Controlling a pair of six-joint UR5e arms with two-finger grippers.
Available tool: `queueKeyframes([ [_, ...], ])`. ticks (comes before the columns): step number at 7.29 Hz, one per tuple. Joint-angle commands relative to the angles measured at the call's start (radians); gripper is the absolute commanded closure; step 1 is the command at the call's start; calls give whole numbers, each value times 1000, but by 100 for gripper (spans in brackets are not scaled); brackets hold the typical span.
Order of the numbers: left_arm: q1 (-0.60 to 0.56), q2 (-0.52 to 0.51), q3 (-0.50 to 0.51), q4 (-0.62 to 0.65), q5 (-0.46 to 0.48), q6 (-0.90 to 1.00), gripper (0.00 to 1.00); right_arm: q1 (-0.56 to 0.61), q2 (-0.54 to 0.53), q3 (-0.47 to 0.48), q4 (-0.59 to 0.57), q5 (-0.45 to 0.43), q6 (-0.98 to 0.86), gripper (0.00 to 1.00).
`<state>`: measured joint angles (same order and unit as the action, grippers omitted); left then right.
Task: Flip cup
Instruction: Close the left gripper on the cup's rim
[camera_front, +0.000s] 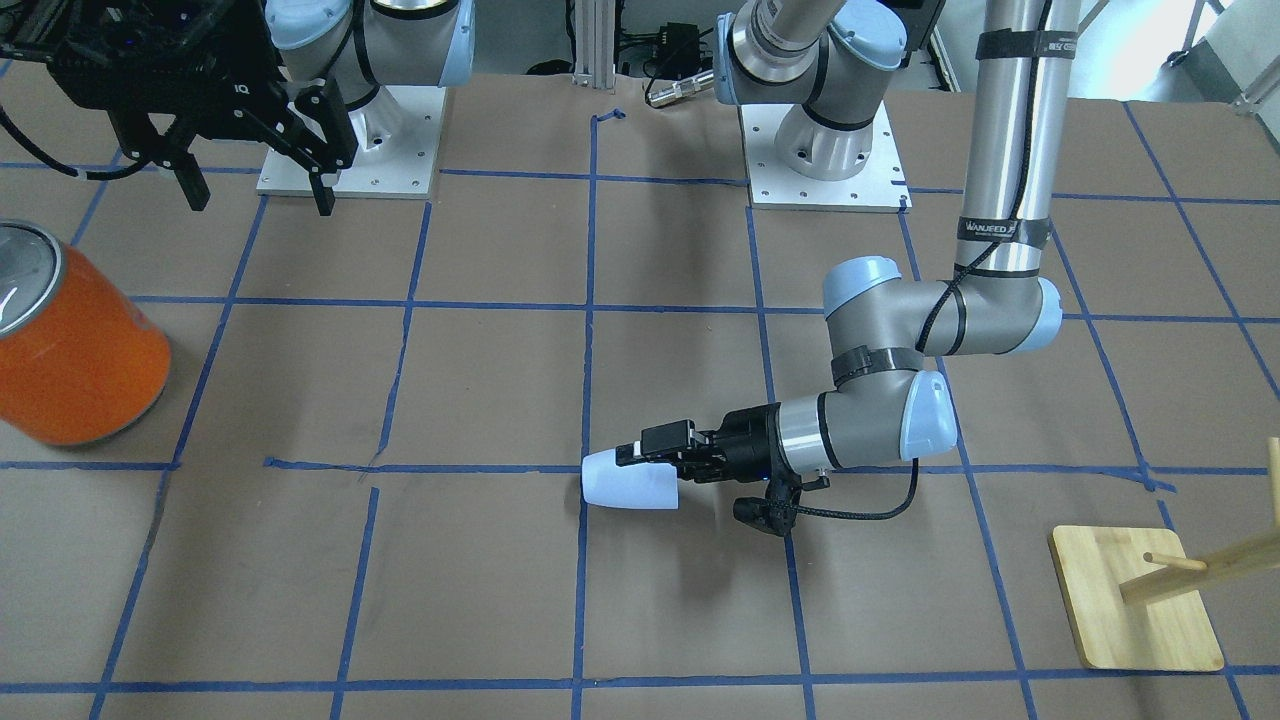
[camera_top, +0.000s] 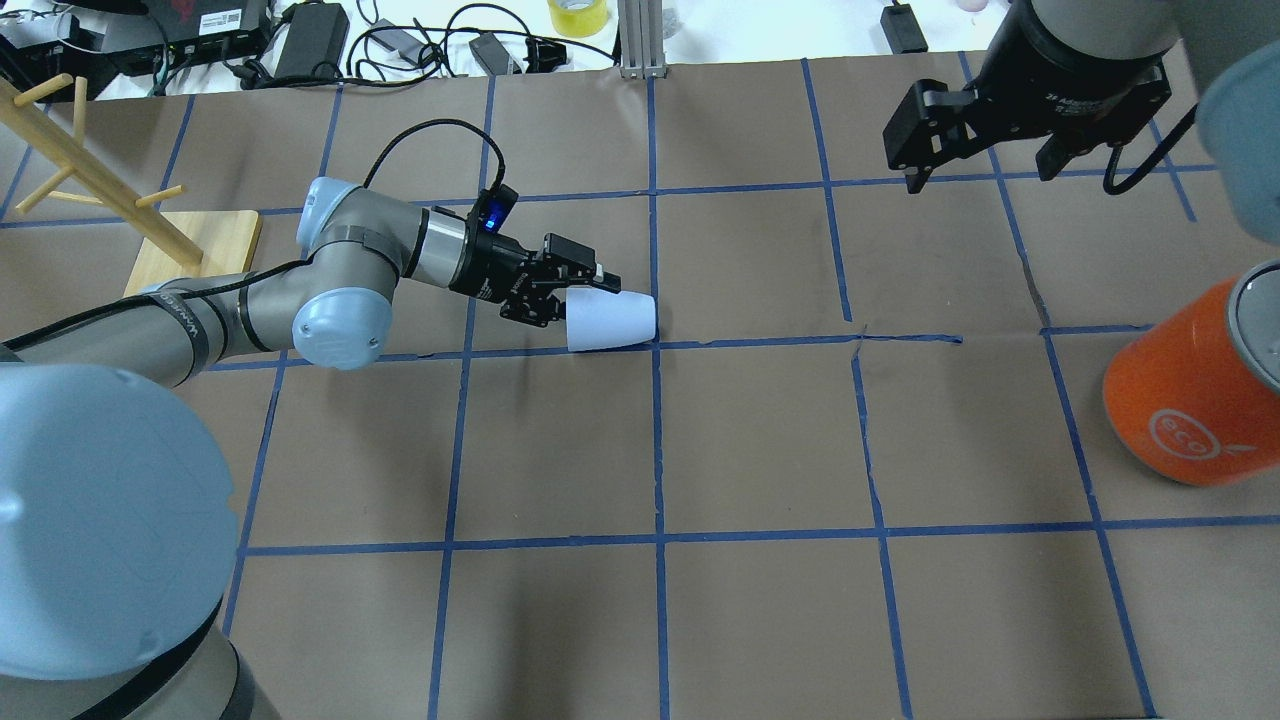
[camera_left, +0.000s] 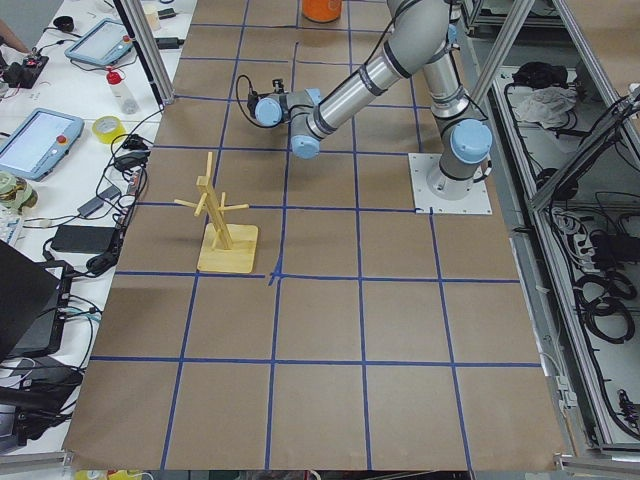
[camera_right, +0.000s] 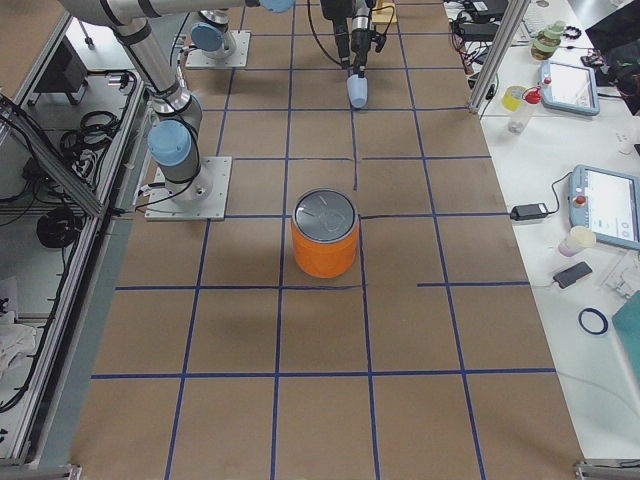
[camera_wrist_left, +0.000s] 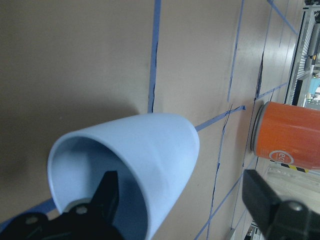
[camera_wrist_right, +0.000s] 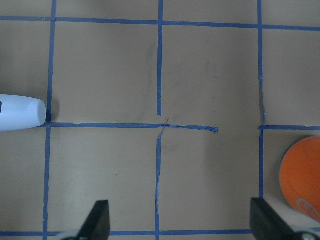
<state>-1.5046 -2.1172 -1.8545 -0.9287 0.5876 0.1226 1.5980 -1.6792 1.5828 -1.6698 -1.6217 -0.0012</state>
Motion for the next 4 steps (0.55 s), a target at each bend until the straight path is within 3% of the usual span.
queueKeyframes([
  [1,-3,8,6,19,-15,-3,96,0,-1,0,4,5,4,0],
  [3,-3,25,8,22,-15,-14,100,0,-2,0,22,6,21,0],
  [4,-2,52,12,27,-17,-114,100,0,-2,0,24,6,20,0],
])
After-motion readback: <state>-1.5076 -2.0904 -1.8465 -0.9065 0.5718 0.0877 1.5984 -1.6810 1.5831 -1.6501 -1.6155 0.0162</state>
